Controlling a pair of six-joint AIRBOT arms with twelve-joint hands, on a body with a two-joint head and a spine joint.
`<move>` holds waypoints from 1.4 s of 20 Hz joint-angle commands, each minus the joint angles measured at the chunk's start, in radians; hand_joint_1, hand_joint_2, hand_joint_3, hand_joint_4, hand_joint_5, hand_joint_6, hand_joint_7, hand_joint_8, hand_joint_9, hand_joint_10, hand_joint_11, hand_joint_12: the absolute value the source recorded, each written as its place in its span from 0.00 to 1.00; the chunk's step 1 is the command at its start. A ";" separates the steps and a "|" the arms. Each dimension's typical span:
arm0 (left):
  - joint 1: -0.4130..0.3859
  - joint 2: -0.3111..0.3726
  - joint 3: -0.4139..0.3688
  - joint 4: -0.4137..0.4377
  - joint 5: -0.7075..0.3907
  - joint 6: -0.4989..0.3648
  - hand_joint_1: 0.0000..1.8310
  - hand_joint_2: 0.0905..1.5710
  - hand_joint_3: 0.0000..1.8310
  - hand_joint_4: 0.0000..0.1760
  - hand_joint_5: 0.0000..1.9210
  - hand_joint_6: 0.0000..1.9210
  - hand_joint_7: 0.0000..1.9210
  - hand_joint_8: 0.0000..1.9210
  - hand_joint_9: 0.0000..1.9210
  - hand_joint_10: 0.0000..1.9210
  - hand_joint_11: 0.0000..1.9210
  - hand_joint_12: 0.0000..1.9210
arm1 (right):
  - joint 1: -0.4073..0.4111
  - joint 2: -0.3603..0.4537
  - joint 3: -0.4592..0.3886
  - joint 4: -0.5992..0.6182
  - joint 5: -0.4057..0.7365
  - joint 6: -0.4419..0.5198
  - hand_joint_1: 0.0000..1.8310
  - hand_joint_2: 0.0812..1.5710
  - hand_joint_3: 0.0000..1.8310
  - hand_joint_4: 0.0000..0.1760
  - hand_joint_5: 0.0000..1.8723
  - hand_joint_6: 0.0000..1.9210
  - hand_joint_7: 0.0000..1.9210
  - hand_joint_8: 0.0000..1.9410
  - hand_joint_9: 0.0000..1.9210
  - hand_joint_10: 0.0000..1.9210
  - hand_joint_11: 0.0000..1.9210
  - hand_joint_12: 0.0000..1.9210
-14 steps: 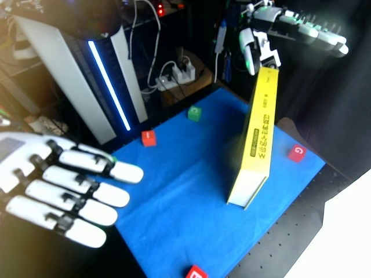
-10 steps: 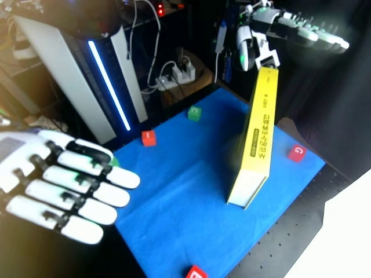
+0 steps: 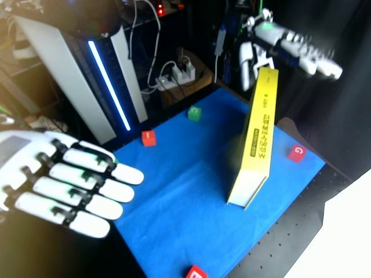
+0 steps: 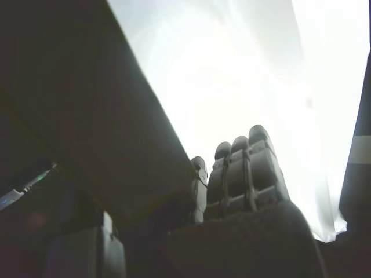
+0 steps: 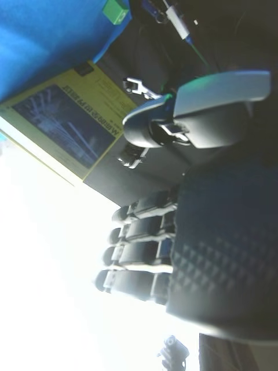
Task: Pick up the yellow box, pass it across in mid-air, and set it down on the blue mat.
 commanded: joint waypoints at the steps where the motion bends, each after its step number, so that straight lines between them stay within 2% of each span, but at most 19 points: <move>1: -0.008 -0.005 0.010 0.006 -0.091 -0.012 0.34 0.64 0.00 0.87 0.00 0.00 0.00 0.00 0.02 0.01 0.00 0.59 | 0.010 -0.004 0.002 0.008 0.125 -0.001 0.22 0.83 0.00 0.06 0.00 0.00 0.00 0.00 0.00 0.00 0.00 0.00; 2: -0.008 -0.016 0.017 0.000 -0.073 -0.018 0.38 0.65 0.00 0.44 0.01 0.00 0.03 0.00 0.16 0.06 0.07 0.73 | 0.010 -0.005 0.002 0.010 0.125 -0.001 0.26 0.83 0.00 0.29 0.00 0.00 0.00 0.00 0.00 0.00 0.00 0.00; 3: -0.008 -0.023 0.021 -0.005 -0.061 -0.024 0.39 0.65 0.00 0.26 0.04 0.00 0.06 0.01 0.28 0.10 0.18 0.76 | 0.010 -0.005 0.002 0.012 0.125 -0.001 0.28 0.84 0.00 0.36 0.00 0.00 0.00 0.00 0.00 0.00 0.00 0.00; 4: -0.008 -0.030 0.024 -0.012 -0.050 -0.028 0.42 0.67 0.00 0.00 0.24 0.03 0.27 0.16 0.34 0.53 0.30 0.89 | 0.010 -0.005 0.002 0.014 0.125 -0.001 0.26 0.83 0.00 0.53 0.00 0.00 0.00 0.00 0.00 0.00 0.00 0.00; 5: -0.004 -0.046 0.031 -0.021 -0.047 -0.049 0.45 0.68 0.00 0.00 0.35 0.21 0.33 0.45 0.35 0.75 0.34 0.96 | 0.010 -0.008 0.002 0.016 0.125 -0.001 0.26 0.83 0.00 0.63 0.00 0.00 0.00 0.00 0.00 0.00 0.00 0.00; 6: 0.004 -0.065 0.045 -0.019 -0.037 -0.084 0.53 0.67 0.00 0.00 0.38 0.74 0.41 0.87 0.45 0.95 0.48 0.99 | 0.009 -0.010 0.002 0.019 0.125 -0.001 0.27 0.84 0.00 0.61 0.00 0.00 0.00 0.00 0.00 0.00 0.00 0.00; 7: 0.005 -0.073 0.048 -0.012 -0.016 -0.087 0.63 0.68 0.00 0.00 0.54 0.99 0.64 0.99 0.71 1.00 0.75 1.00 | 0.009 -0.011 0.002 0.020 0.125 -0.001 0.26 0.84 0.00 0.65 0.00 0.00 0.00 0.00 0.00 0.00 0.00 0.00; 8: 0.005 -0.074 0.048 -0.011 -0.016 -0.087 0.63 0.68 0.00 0.00 0.54 0.99 0.64 0.99 0.71 1.00 0.75 1.00 | 0.009 -0.011 0.002 0.020 0.125 -0.001 0.26 0.84 0.00 0.65 0.00 0.00 0.00 0.00 0.00 0.00 0.00 0.00; 11: 0.005 -0.073 0.047 0.004 -0.022 -0.087 0.69 0.73 0.01 0.00 0.54 1.00 0.66 1.00 0.75 1.00 0.80 1.00 | 0.009 -0.011 0.002 0.021 0.125 -0.001 0.28 0.85 0.00 0.37 0.00 0.00 0.00 0.00 0.00 0.00 0.00 0.00; 14: 0.005 -0.068 0.040 0.014 -0.054 -0.087 0.67 0.74 0.00 0.00 0.51 1.00 0.64 1.00 0.72 1.00 0.76 1.00 | 0.010 -0.011 0.002 0.021 0.126 -0.001 0.29 0.85 0.00 0.34 0.00 0.00 0.00 0.00 0.00 0.00 0.00 0.00; 15: 0.005 -0.066 0.037 0.025 -0.070 -0.087 0.69 0.74 0.00 0.00 0.51 1.00 0.64 1.00 0.72 1.00 0.76 1.00 | 0.010 -0.011 0.003 0.019 0.128 -0.001 0.26 0.83 0.01 0.31 0.00 0.00 0.00 0.00 0.00 0.00 0.00 0.11; 17: -0.009 -0.058 0.030 0.061 -0.095 -0.087 0.68 0.73 0.00 0.00 0.51 1.00 0.64 1.00 0.71 1.00 0.76 1.00 | 0.016 -0.011 0.002 0.002 0.152 -0.001 0.26 0.82 0.00 0.67 0.00 0.00 0.00 0.00 0.00 0.00 0.00 0.40; 19: -0.032 -0.052 0.026 0.103 -0.115 -0.087 0.72 0.73 0.00 0.00 0.49 1.00 0.64 1.00 0.73 1.00 0.79 1.00 | 0.036 -0.012 0.002 -0.015 0.171 -0.001 0.31 0.80 0.00 0.86 0.00 0.00 0.00 0.00 0.00 0.00 0.00 0.71; 21: -0.057 -0.050 0.024 0.145 -0.132 -0.086 0.70 0.73 0.00 0.00 0.49 1.00 0.63 1.00 0.72 1.00 0.78 1.00 | 0.066 -0.020 0.005 -0.043 0.174 -0.001 0.32 0.79 0.00 0.62 0.00 0.00 0.00 0.00 0.00 0.00 0.00 0.41; 23: -0.083 -0.050 0.025 0.181 -0.127 -0.085 0.67 0.72 0.00 0.00 0.51 1.00 0.65 1.00 0.74 1.00 0.78 1.00 | 0.107 -0.033 0.011 -0.074 0.173 -0.001 0.31 0.77 0.00 0.65 0.00 0.00 0.00 0.00 0.00 0.00 0.00 0.07; 24: -0.096 -0.051 0.026 0.202 -0.120 -0.085 0.66 0.73 0.00 0.00 0.51 1.00 0.65 1.00 0.74 1.00 0.78 1.00 | 0.128 -0.045 0.018 -0.089 0.168 -0.001 0.32 0.76 0.00 0.75 0.00 0.00 0.00 0.00 0.00 0.00 0.00 0.01; 26: -0.116 -0.053 0.028 0.239 -0.104 -0.085 0.61 0.74 0.00 0.00 0.54 1.00 0.68 1.00 0.76 1.00 0.79 1.00 | 0.186 -0.078 0.036 -0.117 0.124 -0.001 0.42 0.73 0.00 0.36 0.00 0.00 0.00 0.00 0.00 0.00 0.02 0.01; 27: -0.131 -0.054 0.028 0.265 -0.095 -0.085 0.60 0.74 0.00 0.00 0.55 1.00 0.68 1.00 0.76 1.00 0.79 1.00 | 0.228 -0.101 0.049 -0.140 0.075 -0.001 0.42 0.73 0.00 0.38 0.00 0.00 0.00 0.00 0.00 0.00 0.00 0.01; 28: -0.140 -0.055 0.027 0.283 -0.094 -0.085 0.60 0.74 0.00 0.00 0.55 1.00 0.67 1.00 0.76 1.00 0.80 1.00 | 0.260 -0.122 0.060 -0.154 0.036 -0.001 0.36 0.71 0.00 0.30 0.00 0.00 0.00 0.00 0.00 0.00 0.00 0.11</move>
